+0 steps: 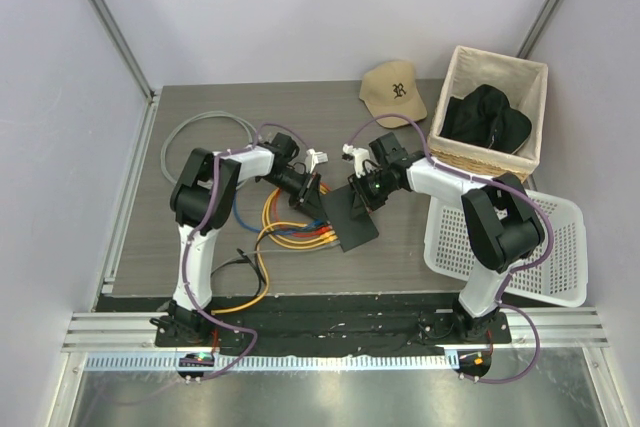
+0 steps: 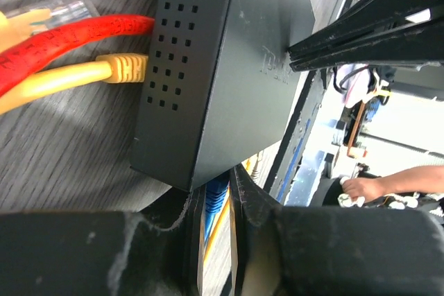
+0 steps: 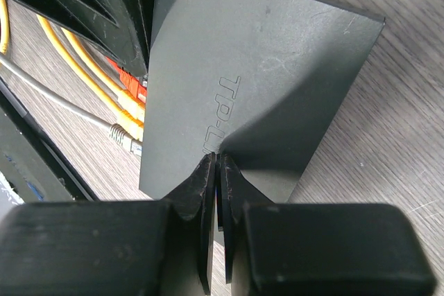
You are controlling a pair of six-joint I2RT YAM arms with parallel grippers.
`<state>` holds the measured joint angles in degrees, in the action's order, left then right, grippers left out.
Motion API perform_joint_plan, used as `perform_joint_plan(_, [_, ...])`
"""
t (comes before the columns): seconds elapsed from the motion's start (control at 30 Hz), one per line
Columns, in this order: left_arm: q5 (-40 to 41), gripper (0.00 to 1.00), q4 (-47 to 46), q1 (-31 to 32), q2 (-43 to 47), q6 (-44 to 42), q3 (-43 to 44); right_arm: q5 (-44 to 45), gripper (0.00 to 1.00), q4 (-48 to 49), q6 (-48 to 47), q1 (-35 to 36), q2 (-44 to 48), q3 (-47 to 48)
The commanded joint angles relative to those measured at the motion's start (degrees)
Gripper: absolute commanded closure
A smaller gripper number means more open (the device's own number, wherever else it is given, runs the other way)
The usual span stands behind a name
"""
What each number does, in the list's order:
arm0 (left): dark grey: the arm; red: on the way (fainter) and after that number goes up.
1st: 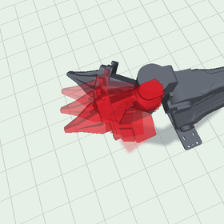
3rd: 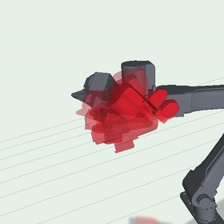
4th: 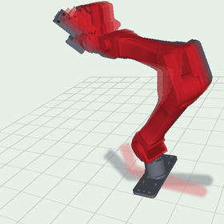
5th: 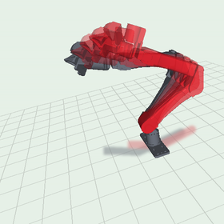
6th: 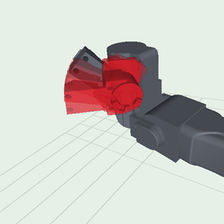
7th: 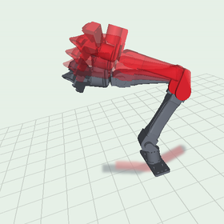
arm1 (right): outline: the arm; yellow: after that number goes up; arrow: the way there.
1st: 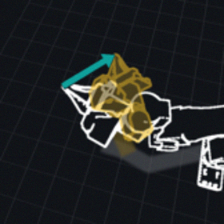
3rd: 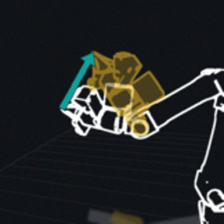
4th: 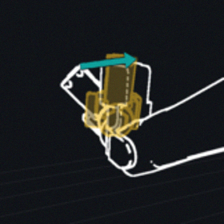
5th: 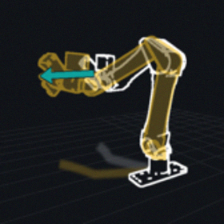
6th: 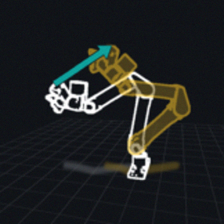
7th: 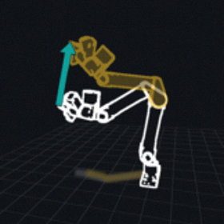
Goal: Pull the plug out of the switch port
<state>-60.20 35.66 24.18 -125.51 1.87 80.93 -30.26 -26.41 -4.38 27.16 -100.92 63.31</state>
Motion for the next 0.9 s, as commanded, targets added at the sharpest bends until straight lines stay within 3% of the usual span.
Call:
perform_joint_plan(0.0, [2.11,1.0,0.9,-0.1,-1.49,-3.71,0.9,3.63,0.89,0.57,-1.59,0.35,0.64,-1.78])
perform_joint_plan(0.33, [5.01,1.0,8.72,-0.8,-3.95,-11.08,8.8,4.51,0.89,0.84,-1.94,0.88,-0.15,-1.87])
perform_joint_plan(0.6, [3.17,1.0,4.77,-0.37,-0.26,-10.48,0.29,5.04,0.88,1.63,-2.56,1.05,0.55,-2.57])
perform_joint_plan(0.87, [4.57,1.0,9.79,-1.16,-3.95,-10.84,10.31,6.09,0.87,2.07,-2.12,1.06,0.82,-3.02])
